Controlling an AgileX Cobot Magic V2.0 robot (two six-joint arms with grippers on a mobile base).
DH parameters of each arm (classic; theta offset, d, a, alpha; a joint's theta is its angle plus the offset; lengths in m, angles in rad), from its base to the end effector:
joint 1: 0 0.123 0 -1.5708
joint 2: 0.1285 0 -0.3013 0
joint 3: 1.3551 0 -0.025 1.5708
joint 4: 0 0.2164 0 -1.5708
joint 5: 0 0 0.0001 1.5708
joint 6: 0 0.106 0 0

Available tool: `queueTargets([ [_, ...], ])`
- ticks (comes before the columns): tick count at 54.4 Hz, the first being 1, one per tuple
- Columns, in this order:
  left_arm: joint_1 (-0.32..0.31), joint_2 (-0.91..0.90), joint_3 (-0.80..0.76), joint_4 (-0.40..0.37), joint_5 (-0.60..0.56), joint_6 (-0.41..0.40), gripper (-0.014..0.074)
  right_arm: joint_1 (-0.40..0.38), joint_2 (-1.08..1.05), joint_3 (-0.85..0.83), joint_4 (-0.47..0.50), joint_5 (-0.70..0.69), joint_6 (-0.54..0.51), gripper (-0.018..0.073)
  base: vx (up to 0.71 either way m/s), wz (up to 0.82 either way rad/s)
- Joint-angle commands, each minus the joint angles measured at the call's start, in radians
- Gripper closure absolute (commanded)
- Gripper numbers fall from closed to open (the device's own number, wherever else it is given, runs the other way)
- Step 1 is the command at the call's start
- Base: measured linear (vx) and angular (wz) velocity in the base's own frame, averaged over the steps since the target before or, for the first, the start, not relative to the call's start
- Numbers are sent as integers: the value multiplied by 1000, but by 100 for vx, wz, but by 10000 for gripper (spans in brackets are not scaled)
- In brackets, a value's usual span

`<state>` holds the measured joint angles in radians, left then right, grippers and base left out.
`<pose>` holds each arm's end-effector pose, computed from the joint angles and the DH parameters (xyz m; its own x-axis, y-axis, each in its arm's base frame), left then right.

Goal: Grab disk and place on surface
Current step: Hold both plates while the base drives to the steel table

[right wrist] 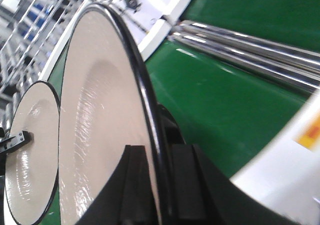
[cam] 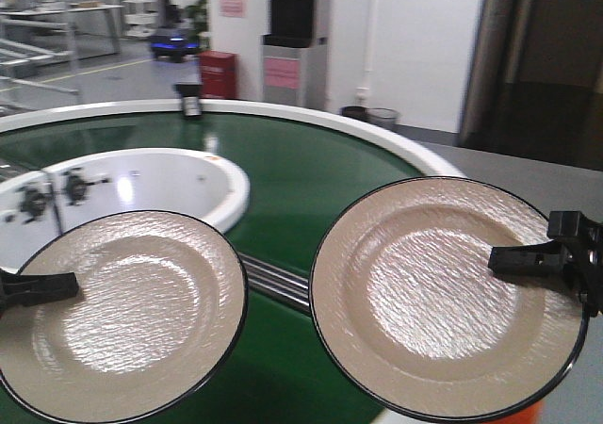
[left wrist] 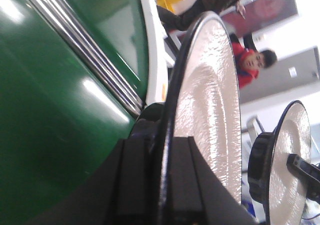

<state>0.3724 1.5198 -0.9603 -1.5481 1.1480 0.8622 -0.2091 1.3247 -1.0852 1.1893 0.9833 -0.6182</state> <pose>0.2821 0.0064 0.3255 -0.7256 -0.5516 -0.4114 0.1830 0.4217 -0.8881 0.2472 0.0313 0.3727 -0.7184 0.3604 -0.5950 -0.2471 0.6674 0.7025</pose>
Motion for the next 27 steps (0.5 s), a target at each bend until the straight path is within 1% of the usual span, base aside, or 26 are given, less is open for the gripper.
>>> queueTargets([
  [1,-5,-45,-33,-130,100,-17,598,-6,-34,-32,119,-2,7,568,-20,-69],
  [27,-5,-45,-33,-130,100,-17,598,-6,-34,-32,119,-3,7,568,-18,-64],
])
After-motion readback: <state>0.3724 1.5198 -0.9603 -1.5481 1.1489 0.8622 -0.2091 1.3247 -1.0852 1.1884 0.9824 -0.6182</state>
